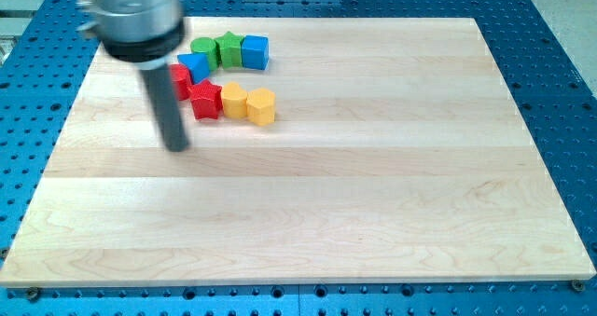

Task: Separate the red and yellow blocks

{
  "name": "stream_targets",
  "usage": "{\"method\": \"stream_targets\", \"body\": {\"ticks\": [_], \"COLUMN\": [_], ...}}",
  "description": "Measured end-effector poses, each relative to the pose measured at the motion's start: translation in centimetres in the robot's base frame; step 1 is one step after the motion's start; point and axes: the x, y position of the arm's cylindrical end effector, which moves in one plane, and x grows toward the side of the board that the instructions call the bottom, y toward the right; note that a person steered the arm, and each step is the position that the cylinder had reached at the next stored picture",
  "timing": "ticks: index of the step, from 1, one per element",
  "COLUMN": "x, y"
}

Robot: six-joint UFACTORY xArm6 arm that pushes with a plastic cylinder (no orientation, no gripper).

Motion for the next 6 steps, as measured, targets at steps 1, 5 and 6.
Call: {"method": "stream_targets", "body": {"ticks": [1, 5, 6], "x": [-7.7, -7.0, -0.9], "y": [-3.9, -0.9, 2.7]}}
